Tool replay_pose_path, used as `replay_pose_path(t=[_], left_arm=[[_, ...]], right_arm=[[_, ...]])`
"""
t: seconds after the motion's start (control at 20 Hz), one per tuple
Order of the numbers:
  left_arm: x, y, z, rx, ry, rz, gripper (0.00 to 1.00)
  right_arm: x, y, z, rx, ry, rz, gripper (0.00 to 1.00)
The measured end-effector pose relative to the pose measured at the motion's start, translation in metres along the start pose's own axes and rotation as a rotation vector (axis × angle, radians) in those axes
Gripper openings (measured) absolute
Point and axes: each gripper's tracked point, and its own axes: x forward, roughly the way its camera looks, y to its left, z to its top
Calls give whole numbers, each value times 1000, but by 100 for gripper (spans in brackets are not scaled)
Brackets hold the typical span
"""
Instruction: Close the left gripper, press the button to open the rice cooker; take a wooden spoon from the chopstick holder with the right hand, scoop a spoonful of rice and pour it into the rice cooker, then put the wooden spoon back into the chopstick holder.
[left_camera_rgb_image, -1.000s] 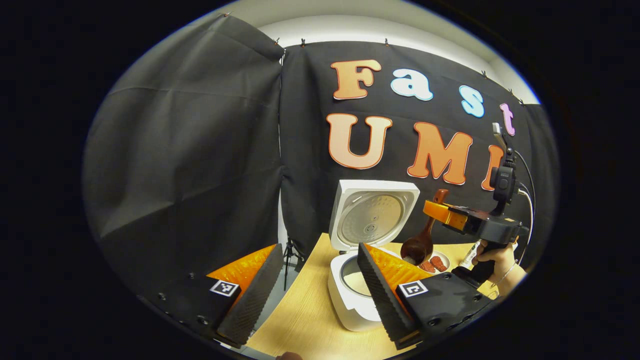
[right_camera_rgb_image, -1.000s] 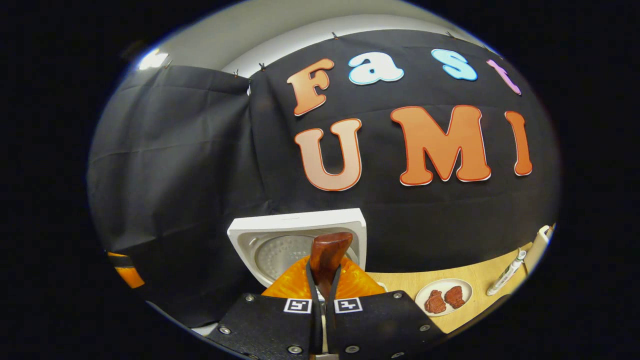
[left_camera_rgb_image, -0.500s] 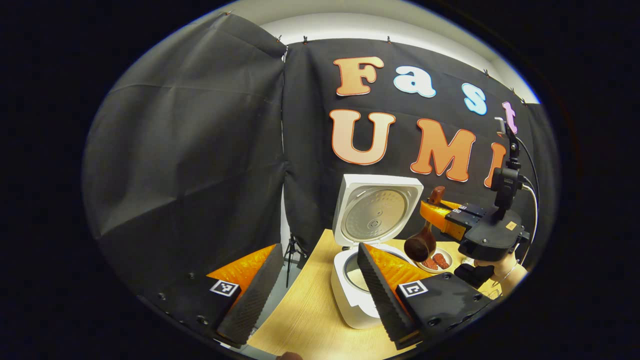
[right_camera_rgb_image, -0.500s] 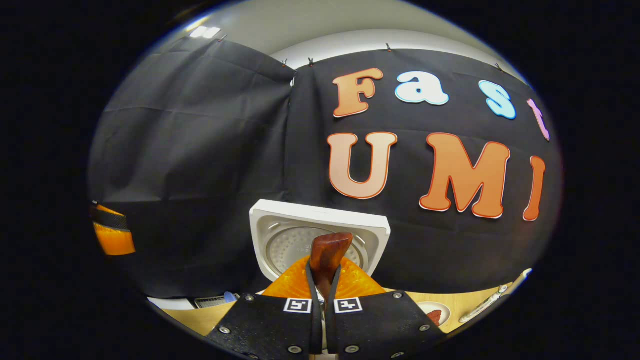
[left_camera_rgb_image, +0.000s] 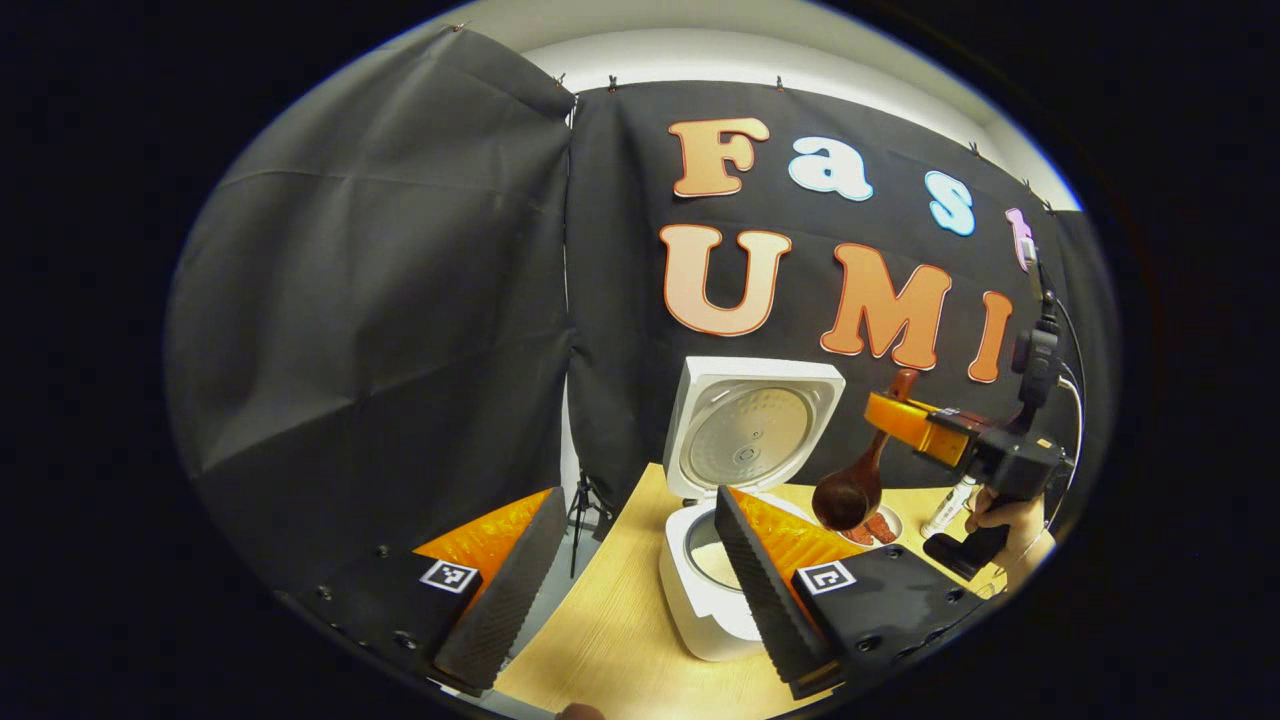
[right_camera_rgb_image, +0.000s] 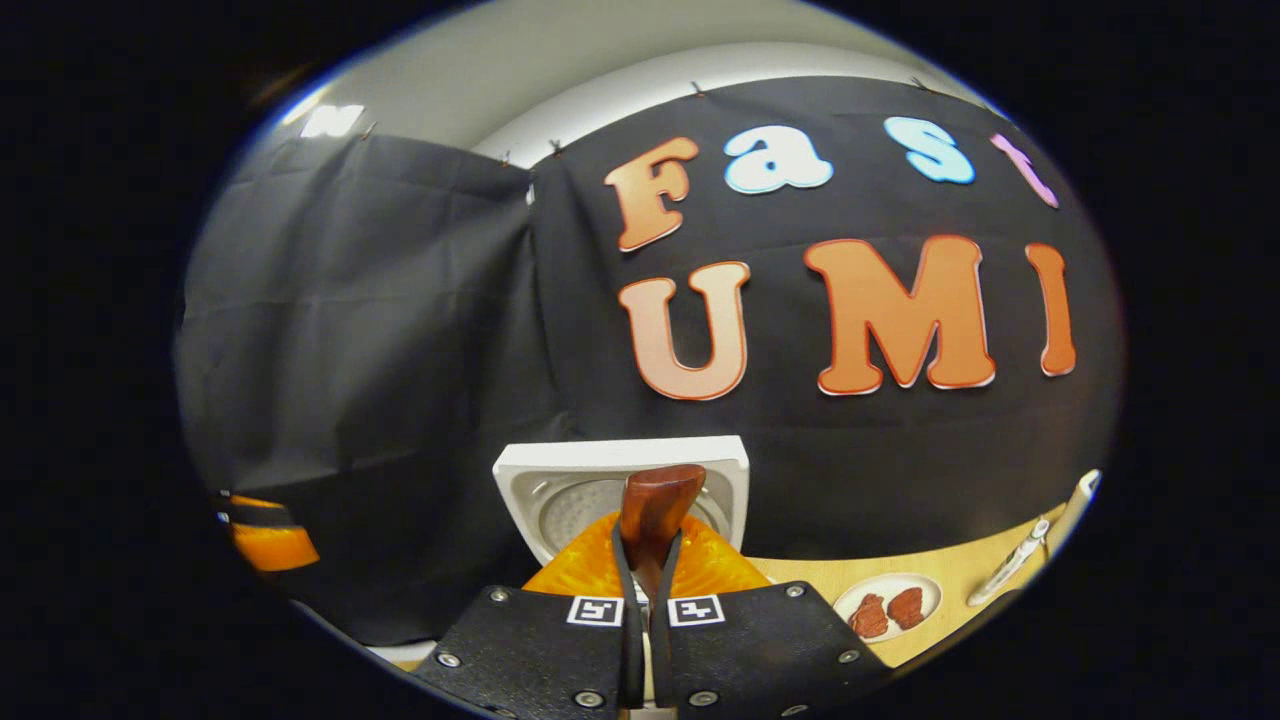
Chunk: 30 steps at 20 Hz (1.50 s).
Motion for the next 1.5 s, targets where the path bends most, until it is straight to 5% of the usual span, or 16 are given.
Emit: replay_pose_path(t=[0.25, 0.95, 1.5], left_arm=[[0, -18, 14, -16, -39, -32, 100], [-7, -76, 28, -26, -80, -77, 100], [-33, -108, 29, -2, -78, -98, 100]], right_arm=[[-33, -69, 18, 180, -26, -94, 2], [-236, -292, -20, 281, -50, -498, 2], [-350, -349, -118, 402, -7, -663, 2]])
